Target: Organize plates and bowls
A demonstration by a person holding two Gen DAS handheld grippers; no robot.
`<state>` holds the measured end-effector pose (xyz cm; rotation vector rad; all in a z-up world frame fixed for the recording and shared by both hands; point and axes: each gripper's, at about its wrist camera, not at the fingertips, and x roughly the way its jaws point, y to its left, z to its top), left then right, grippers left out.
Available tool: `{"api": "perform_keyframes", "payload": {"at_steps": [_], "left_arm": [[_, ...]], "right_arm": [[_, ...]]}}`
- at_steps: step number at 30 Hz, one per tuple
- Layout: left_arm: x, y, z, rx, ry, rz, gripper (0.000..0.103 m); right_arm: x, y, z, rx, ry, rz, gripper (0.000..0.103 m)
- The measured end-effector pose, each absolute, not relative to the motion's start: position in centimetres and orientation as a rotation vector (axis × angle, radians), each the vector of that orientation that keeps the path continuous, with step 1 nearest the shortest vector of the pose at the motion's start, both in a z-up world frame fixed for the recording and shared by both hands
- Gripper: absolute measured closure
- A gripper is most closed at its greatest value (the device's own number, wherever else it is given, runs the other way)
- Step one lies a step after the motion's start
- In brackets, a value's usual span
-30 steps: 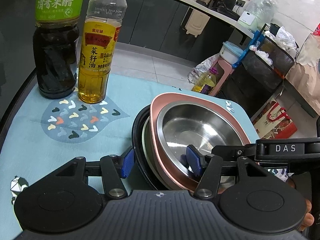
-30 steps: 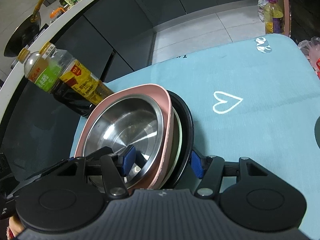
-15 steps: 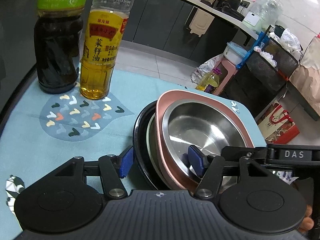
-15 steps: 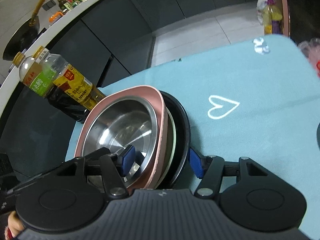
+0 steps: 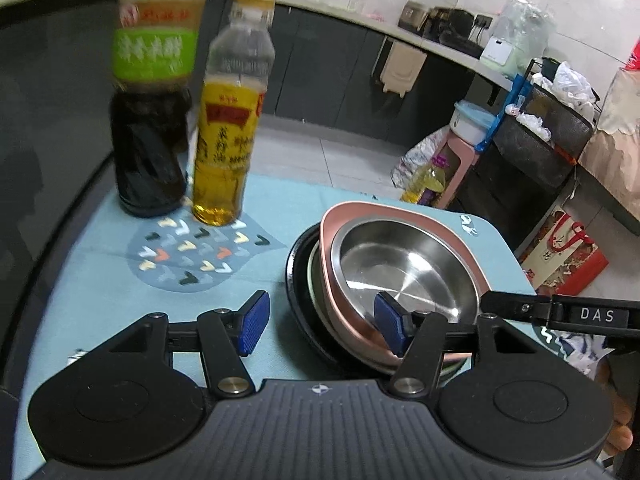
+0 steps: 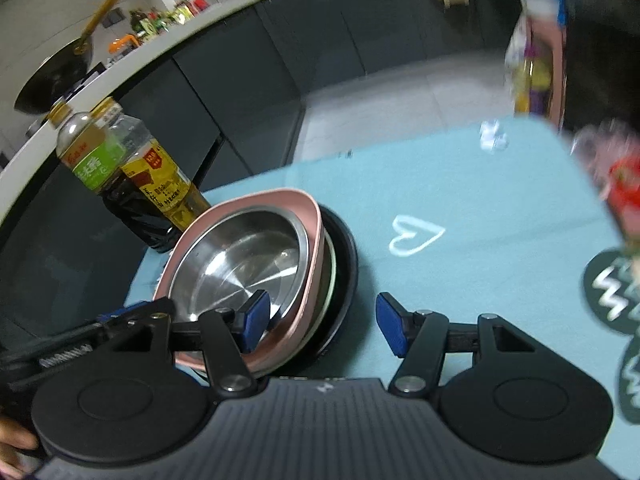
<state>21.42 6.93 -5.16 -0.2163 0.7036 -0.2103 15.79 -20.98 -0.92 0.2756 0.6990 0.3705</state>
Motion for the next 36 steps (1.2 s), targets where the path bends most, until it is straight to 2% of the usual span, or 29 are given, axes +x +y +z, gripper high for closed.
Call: {"api": "perform_keyframes", "payload": {"at_steps": [4,12,36], "left_arm": [[19.0,6.4,-4.4,-0.17,0.66,-0.195,0.048],[14.9,3.8,-4.1,-0.008,0.693,-0.137,0.048],[3.2,3.3,-3.6,-0.018,0.646,-0.113,0.048]], "right_arm": [[13.5,-20.7,-0.6,0.245,0.654,0.378,0.053],[10.5,-19.3,-0.5,0.186,0.712,0.387,0.053],[-1.7,-18.8,-1.0,0.176,0.605,0.371,0.052]]}}
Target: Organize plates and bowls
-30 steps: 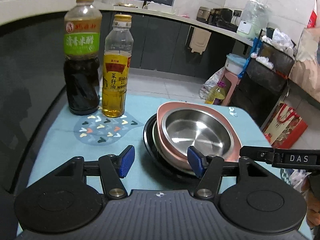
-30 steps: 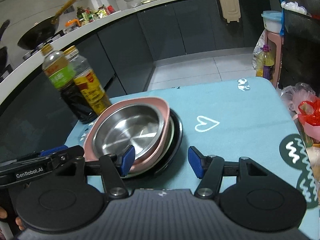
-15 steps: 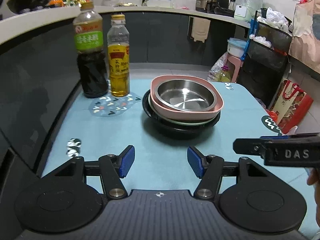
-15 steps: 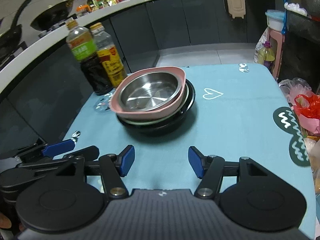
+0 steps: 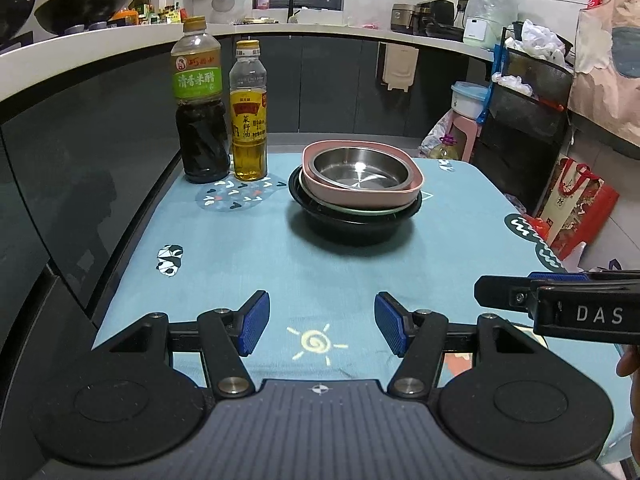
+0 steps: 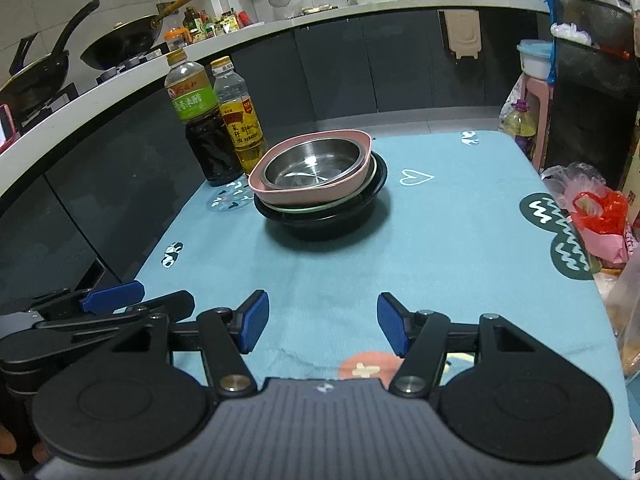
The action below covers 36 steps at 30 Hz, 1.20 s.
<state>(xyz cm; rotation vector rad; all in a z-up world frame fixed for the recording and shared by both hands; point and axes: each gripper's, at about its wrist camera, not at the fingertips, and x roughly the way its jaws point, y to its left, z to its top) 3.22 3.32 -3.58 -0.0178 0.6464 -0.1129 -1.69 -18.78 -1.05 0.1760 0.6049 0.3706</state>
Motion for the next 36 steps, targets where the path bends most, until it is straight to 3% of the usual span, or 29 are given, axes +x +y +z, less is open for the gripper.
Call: {"api": "perform_keyframes", "payload": {"at_steps": [36], "left_arm": [[0.7,3.8,-4.2,-0.016,0.649,-0.127,0.048]], "right_arm": [[-4.8,-17.2,-1.3,0.124,0.593,0.358,0.052]]}}
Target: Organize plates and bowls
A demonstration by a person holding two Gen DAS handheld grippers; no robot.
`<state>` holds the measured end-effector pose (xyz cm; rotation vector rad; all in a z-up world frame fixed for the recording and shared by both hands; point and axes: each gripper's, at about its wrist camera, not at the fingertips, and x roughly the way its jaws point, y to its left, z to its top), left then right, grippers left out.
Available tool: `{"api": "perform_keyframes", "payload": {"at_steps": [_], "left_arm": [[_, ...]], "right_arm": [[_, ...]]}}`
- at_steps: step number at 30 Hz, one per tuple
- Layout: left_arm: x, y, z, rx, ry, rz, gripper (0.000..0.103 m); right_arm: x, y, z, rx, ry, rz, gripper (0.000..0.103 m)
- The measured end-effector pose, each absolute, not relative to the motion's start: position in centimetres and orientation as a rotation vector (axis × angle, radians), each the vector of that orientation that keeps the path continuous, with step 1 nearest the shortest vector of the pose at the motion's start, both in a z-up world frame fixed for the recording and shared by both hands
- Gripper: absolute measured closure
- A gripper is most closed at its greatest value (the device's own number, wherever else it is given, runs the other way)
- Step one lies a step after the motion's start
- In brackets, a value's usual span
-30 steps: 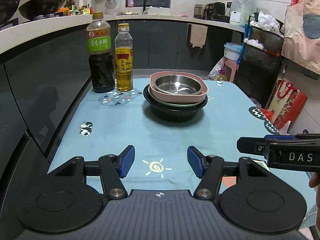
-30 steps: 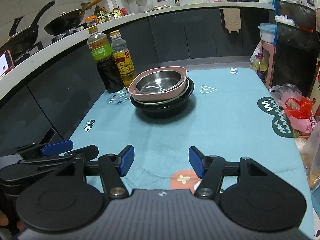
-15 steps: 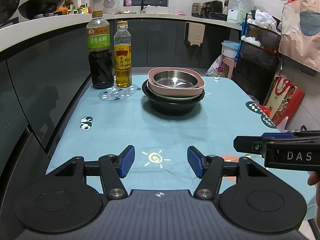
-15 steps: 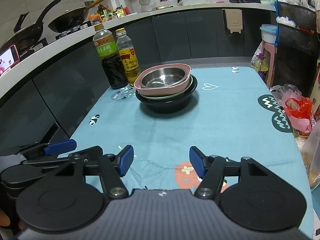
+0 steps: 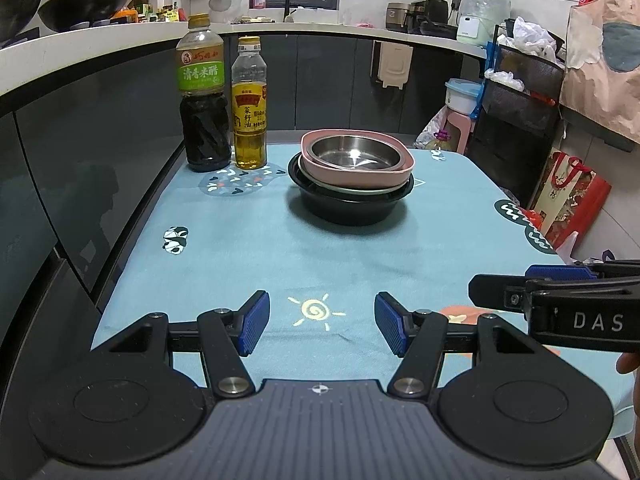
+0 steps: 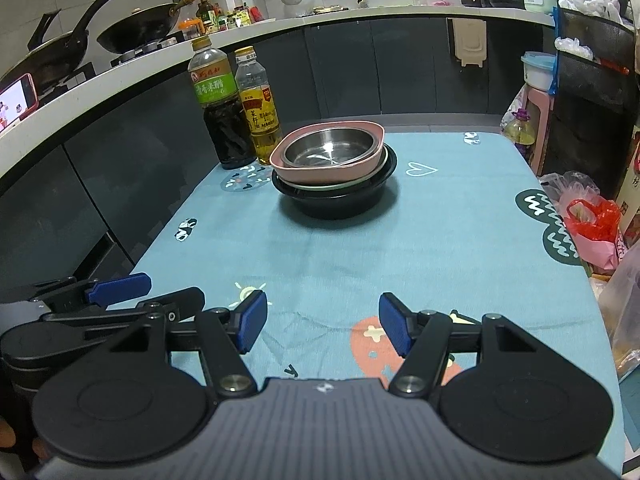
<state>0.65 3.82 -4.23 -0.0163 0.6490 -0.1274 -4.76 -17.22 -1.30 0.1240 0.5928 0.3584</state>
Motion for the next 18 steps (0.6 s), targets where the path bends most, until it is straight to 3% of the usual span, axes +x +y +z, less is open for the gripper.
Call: {"api": "perform_keyframes", "payload": {"at_steps": [18], "left_arm": [[0.78,3.69,-4.35,-0.015,0.652,-0.132,0.048]], "right_arm": [[-4.87,-17.43,-1.43,0.134,0.57,0.321,0.052]]}}
